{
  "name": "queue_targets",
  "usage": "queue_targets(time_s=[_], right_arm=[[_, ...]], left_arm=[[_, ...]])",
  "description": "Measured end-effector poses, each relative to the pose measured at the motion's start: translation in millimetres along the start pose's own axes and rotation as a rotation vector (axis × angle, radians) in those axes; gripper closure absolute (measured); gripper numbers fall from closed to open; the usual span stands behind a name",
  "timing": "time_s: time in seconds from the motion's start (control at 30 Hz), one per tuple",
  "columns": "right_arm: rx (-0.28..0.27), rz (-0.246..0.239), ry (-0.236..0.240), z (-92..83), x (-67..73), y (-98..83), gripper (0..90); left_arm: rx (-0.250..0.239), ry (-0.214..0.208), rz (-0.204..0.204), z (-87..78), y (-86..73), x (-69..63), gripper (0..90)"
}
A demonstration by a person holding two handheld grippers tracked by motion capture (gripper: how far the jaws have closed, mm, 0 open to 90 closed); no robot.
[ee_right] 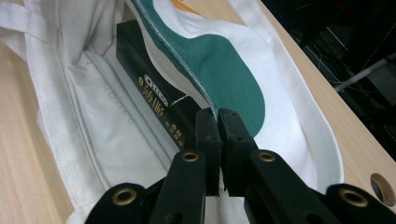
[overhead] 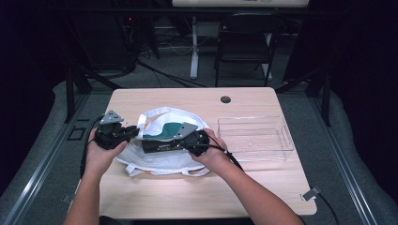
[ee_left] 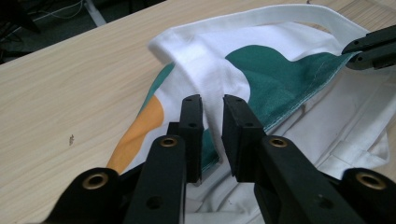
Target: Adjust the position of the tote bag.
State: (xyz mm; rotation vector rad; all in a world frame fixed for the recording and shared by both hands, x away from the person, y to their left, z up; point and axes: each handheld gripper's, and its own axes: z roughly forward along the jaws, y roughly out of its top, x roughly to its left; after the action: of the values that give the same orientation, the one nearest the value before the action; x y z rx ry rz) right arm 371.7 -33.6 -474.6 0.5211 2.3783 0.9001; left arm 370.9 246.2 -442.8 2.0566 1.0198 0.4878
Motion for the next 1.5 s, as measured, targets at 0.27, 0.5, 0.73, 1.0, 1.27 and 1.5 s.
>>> queue_targets(time_s=[0.27,0.5,0.73,1.0,1.27,1.5], right_arm=[[0.009,0.013,0.002,-0.8,-5.4,3.4,88.0],[-0.004,0.034,-0.012,-1.3,-9.7,8.2,88.0],[-0.005,0.051,-0.01,-0.5,-15.3,13.4,88.0],[-0.006,0.068,-0.006,0.4,-19.4,15.2,88.1],[-0.013,0.081,-0.001,1.3,-21.0,15.3,88.1],[-0.015,0.081,0.0,1.4,-21.3,15.5,88.1]], left_arm=[[-0.035,0.006,-0.036,-12.1,-5.1,10.4,69.8],[-0.033,0.022,-0.031,-19.2,-9.9,16.1,60.9],[-0.029,0.027,-0.044,-22.6,-16.4,22.8,57.1],[0.021,0.026,-0.038,-17.1,-22.4,25.7,52.8],[0.044,0.022,-0.004,-8.1,-25.5,24.1,54.3],[0.059,0.049,0.023,-1.1,-27.0,21.2,54.4]])
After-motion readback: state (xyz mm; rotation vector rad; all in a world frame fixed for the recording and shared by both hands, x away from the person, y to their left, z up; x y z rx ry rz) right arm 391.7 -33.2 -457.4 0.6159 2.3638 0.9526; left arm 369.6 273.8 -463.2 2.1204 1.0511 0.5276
